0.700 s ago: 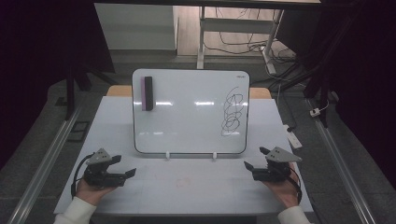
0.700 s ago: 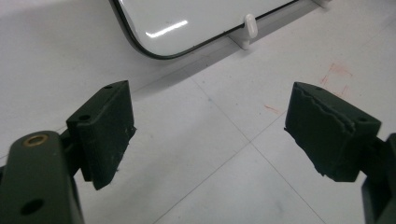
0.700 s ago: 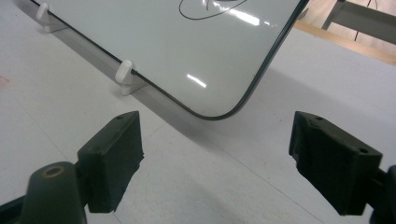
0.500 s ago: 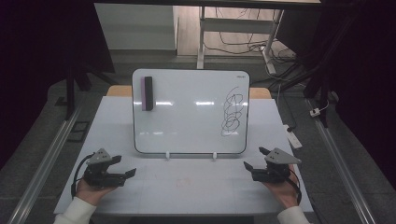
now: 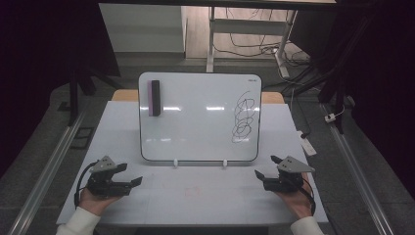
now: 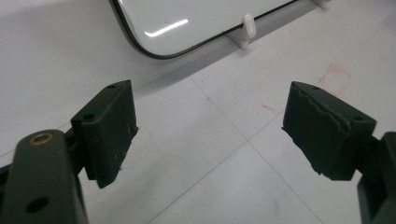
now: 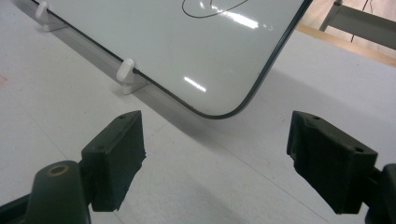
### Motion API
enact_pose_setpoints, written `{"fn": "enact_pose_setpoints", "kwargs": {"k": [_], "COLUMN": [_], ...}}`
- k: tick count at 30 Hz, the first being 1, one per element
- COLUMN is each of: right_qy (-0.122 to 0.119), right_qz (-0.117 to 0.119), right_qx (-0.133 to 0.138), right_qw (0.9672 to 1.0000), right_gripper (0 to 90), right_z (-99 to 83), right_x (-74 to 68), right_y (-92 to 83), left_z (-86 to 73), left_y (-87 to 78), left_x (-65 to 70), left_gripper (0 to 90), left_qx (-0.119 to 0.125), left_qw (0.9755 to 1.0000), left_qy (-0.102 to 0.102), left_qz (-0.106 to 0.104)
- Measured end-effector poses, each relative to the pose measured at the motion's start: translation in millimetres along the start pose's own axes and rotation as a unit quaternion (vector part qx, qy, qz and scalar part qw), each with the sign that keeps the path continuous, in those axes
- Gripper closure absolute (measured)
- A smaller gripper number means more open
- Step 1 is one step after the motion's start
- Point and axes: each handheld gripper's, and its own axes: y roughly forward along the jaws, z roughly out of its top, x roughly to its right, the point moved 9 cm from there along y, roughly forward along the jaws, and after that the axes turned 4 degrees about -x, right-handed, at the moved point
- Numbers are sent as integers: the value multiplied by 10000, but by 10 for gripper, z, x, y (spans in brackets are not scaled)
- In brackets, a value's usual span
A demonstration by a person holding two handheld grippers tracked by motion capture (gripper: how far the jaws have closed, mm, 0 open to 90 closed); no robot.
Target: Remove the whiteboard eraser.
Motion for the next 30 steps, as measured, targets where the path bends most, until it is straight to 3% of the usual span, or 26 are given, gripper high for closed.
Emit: {"fn": "enact_pose_setpoints", "kwargs": {"k": [11, 26, 30], "right_qy": [-27, -64, -48], "right_qz": [-11, -39, -64], "right_qx": [65, 56, 71], "right_qw": [10000, 10000, 9999], "right_gripper": [208, 212, 213], "right_z": [35, 32, 37], "right_x": [-47, -65, -59], "right_y": [-3, 12, 3], "left_z": [138, 589, 781], "left_y": [-62, -29, -35], "left_x": [65, 157, 161], "left_gripper": [188, 195, 208], "left_qx": [131, 278, 342], "left_qw": [9999, 9994, 9993], "left_qy": [-39, 29, 30], "left_qz": [-61, -179, -140]}}
